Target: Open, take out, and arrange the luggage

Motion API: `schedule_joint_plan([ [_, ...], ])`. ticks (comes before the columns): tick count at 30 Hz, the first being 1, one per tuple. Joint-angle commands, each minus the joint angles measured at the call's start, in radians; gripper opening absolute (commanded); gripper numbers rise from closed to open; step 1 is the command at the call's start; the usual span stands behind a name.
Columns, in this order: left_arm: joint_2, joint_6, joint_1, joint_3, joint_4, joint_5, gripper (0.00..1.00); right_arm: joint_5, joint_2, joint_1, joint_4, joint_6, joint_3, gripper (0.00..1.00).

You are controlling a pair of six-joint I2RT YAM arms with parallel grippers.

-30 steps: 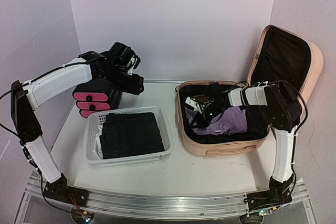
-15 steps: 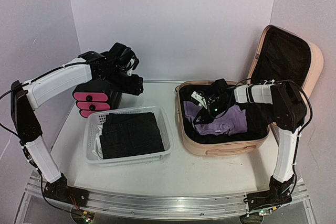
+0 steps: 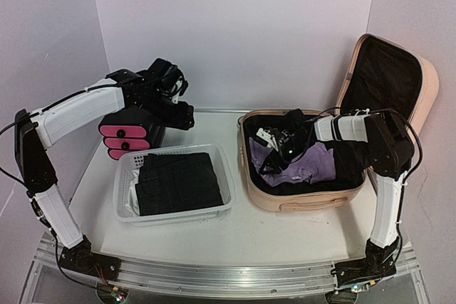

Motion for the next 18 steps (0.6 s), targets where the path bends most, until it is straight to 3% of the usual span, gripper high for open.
schedule_joint_plan([
  [1,-0.056,0.0,0.005,0.01,-0.012,-0.005,0.69,0.072,0.033,0.033,0.005,-0.044,0.049,0.59],
  [5,-0.064,0.003,0.005,0.004,-0.014,-0.009,0.69,0.094,0.049,0.049,0.01,-0.068,0.055,0.64],
  [10,-0.068,-0.002,0.005,0.001,-0.014,-0.012,0.69,0.138,0.067,0.06,0.029,-0.075,0.063,0.61],
  [14,-0.067,-0.004,0.007,0.006,-0.016,-0.013,0.69,0.147,0.058,0.059,0.036,-0.067,0.059,0.46],
  [18,-0.071,-0.007,0.007,0.004,-0.018,-0.015,0.69,0.126,0.014,0.059,0.035,-0.053,0.023,0.37],
])
